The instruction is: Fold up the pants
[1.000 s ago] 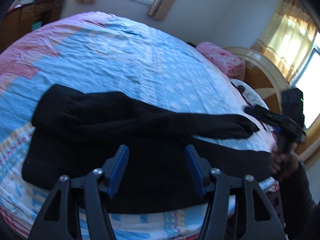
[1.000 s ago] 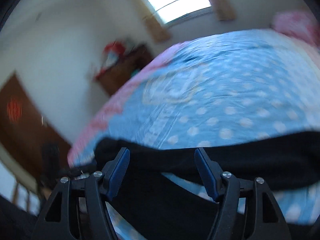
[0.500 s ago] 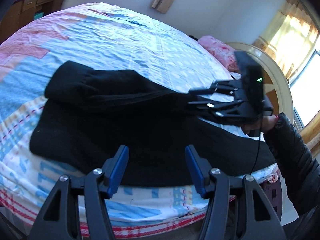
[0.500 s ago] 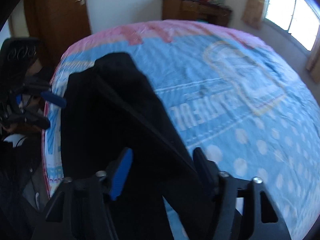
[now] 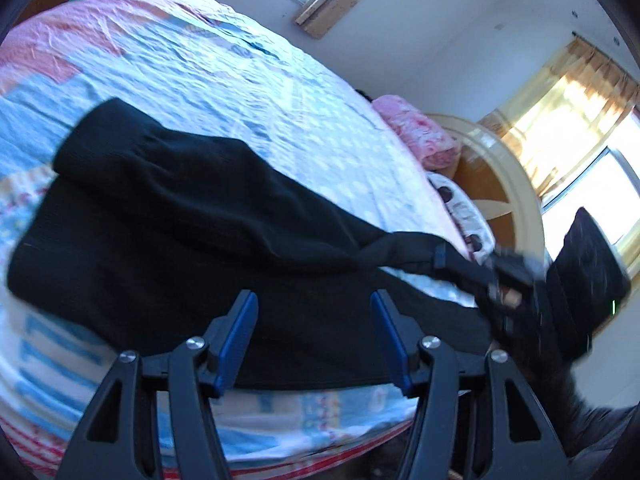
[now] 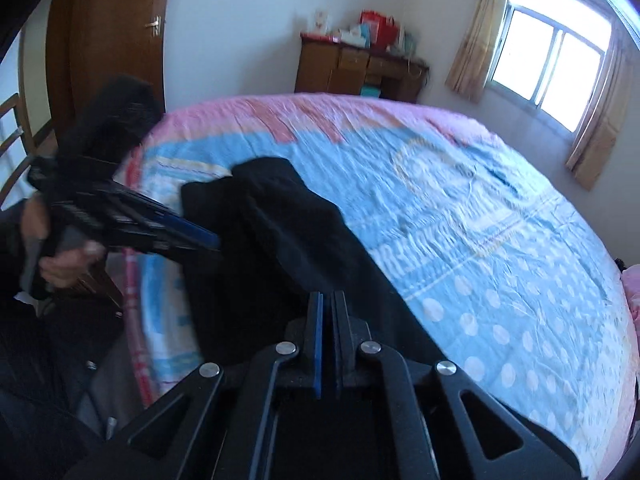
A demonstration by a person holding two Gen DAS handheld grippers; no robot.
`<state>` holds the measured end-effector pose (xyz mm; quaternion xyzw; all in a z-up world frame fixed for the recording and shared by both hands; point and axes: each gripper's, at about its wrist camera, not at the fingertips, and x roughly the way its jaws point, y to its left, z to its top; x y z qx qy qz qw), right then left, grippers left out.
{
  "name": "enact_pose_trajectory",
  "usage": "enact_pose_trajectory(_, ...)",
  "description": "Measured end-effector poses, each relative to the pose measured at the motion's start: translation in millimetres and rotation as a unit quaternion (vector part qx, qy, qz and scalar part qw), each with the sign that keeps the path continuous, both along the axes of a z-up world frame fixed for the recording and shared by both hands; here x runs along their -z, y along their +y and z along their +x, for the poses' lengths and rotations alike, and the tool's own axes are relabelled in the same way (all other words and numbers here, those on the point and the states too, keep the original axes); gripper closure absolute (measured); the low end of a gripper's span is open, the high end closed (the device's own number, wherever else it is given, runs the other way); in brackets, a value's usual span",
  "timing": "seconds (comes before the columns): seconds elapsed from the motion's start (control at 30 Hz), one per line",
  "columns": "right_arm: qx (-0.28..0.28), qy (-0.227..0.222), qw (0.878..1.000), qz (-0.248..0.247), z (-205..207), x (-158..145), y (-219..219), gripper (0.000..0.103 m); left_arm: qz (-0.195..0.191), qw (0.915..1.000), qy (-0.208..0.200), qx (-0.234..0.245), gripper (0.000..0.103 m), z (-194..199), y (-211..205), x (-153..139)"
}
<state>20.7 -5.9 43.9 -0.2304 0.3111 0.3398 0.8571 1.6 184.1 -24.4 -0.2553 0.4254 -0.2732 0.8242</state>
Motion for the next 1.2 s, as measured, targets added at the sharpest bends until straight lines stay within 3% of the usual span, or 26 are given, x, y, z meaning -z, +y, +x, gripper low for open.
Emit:
enact_pose_trajectory(0.1, 0.007, 0.016, 0.999, 0.029, -17, 6, 4, 0.099, 0.009, 0.9999, -0.001, -0.01, 0.042, 1, -1, -1)
enact_pose_trajectory(0.17, 0.04, 0.072, 0.989, 0.119, -8, 7, -12, 0.099, 0.03, 0.9992, -0.012, -0.023, 0.042, -2, 1, -5)
enact_pose_trajectory(0.23, 0.09, 0.141, 0.958, 0.233, 7, 15, -39, 0.096, 0.045, 0.9981, -0.024, -0.034, 0.035, -2, 2, -8)
enact_pose_trajectory(0.27, 0.129, 0.18, 0.929, 0.298, 18, 26, -59, 0.083, 0.047, 0.9976, -0.029, -0.041, 0.027, -1, 4, -8)
enact_pose_trajectory(0.3, 0.175, 0.203, 0.901, 0.342, 28, 39, -77, 0.051, 0.046, 0.9974, -0.031, -0.047, 0.025, 0, 5, -7)
enact_pose_trajectory(0.37, 0.25, 0.209, 0.857, 0.399, 37, 60, -103, 0.027, 0.046, 0.9975, -0.024, -0.048, 0.025, 4, 4, -5)
enact_pose_trajectory(0.4, 0.277, 0.208, 0.834, 0.429, 40, 71, -115, 0.027, 0.048, 0.9975, -0.023, -0.048, 0.025, 5, 4, -5)
enact_pose_trajectory(0.47, 0.306, 0.214, 0.816, 0.442, 49, 82, -126, 0.028, 0.055, 0.997, -0.024, -0.049, 0.025, 7, 2, -5)
enact_pose_trajectory(0.6, 0.346, 0.249, 0.799, 0.423, 70, 97, -124, 0.028, 0.062, 0.9966, -0.027, -0.047, 0.025, 10, 0, -5)
enact_pose_trajectory(0.67, 0.364, 0.282, 0.783, 0.417, 81, 106, -118, 0.028, 0.06, 0.9968, -0.024, -0.048, 0.025, 11, -1, -4)
enact_pose_trajectory(0.73, 0.39, 0.287, 0.773, 0.409, 89, 108, -111, 0.028, 0.055, 0.9973, -0.017, -0.045, 0.025, 13, -2, -2)
enact_pose_trajectory(0.87, 0.416, 0.28, 0.779, 0.378, 97, 103, -102, 0.03, 0.05, 0.9979, -0.014, -0.038, 0.025, 11, -5, -2)
enact_pose_trajectory(0.93, 0.42, 0.277, 0.78, 0.372, 96, 103, -103, 0.07, 0.048, 0.9981, -0.016, -0.036, 0.025, 10, -6, -3)
enact_pose_trajectory(0.97, 0.412, 0.291, 0.774, 0.383, 95, 107, -105, 0.1, 0.047, 0.9981, -0.016, -0.035, 0.025, 10, -7, -4)
enact_pose_trajectory(1.0, 0.407, 0.31, 0.759, 0.402, 93, 113, -110, 0.1, 0.047, 0.9982, -0.016, -0.034, 0.025, 11, -7, -3)
enact_pose_trajectory(1.07, 0.401, 0.314, 0.749, 0.424, 87, 115, -118, 0.1, 0.046, 0.9982, -0.015, -0.034, 0.025, 11, -8, -3)
enact_pose_trajectory(1.2, 0.354, 0.275, 0.758, 0.473, 71, 94, -122, 0.1, 0.046, 0.9984, -0.012, -0.03, 0.025, 11, -9, 0)
